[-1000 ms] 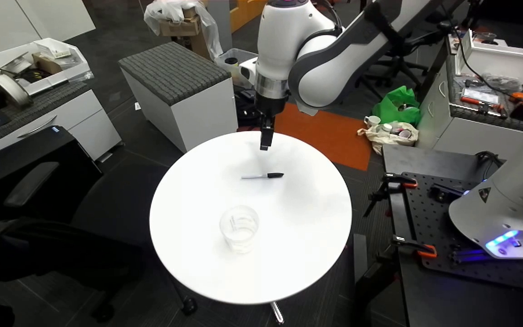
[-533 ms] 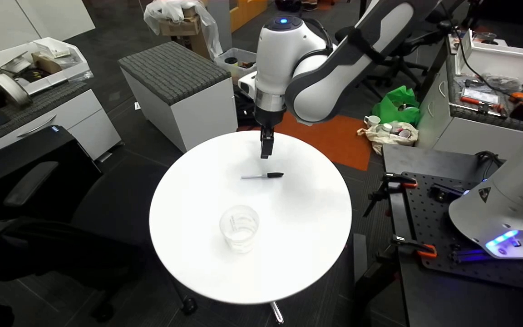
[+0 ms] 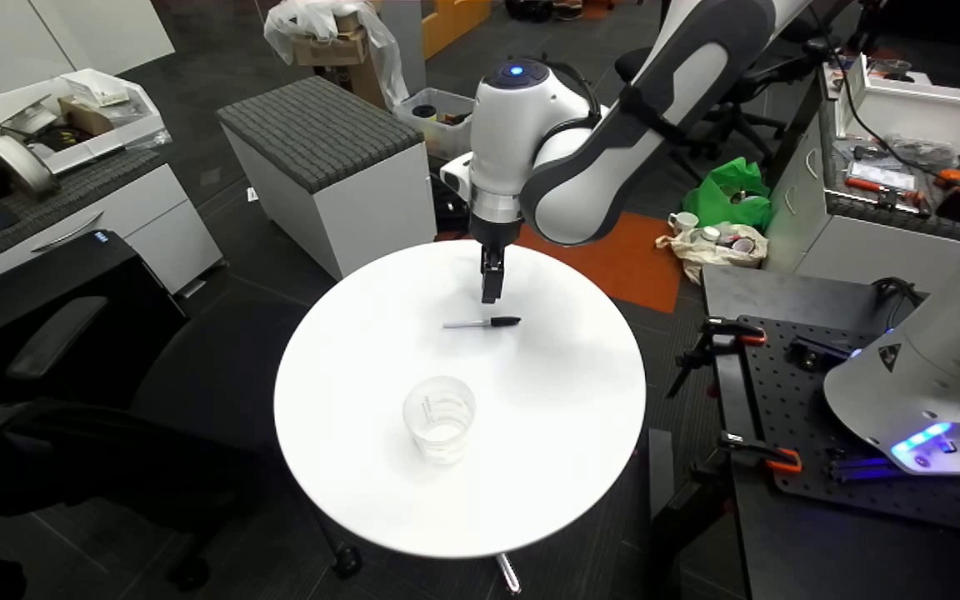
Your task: Take the pen out of the cup and put it on the table, move the cup to the left side of the table, then put the pen in the cup
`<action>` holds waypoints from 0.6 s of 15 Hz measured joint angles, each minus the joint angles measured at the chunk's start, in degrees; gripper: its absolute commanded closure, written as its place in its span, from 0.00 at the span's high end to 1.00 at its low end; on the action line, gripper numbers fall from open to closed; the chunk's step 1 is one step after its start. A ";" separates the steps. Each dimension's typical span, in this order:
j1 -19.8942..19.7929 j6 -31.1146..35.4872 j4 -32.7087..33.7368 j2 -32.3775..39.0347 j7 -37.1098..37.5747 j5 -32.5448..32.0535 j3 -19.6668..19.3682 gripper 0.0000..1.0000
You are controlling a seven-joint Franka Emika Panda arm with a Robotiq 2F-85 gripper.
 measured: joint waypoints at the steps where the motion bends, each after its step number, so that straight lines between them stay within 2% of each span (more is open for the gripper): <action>1: -0.03 0.00 0.05 0.02 0.00 0.00 0.00 1.00; 9: -1.04 0.13 1.22 1.76 0.02 0.46 1.76 1.00</action>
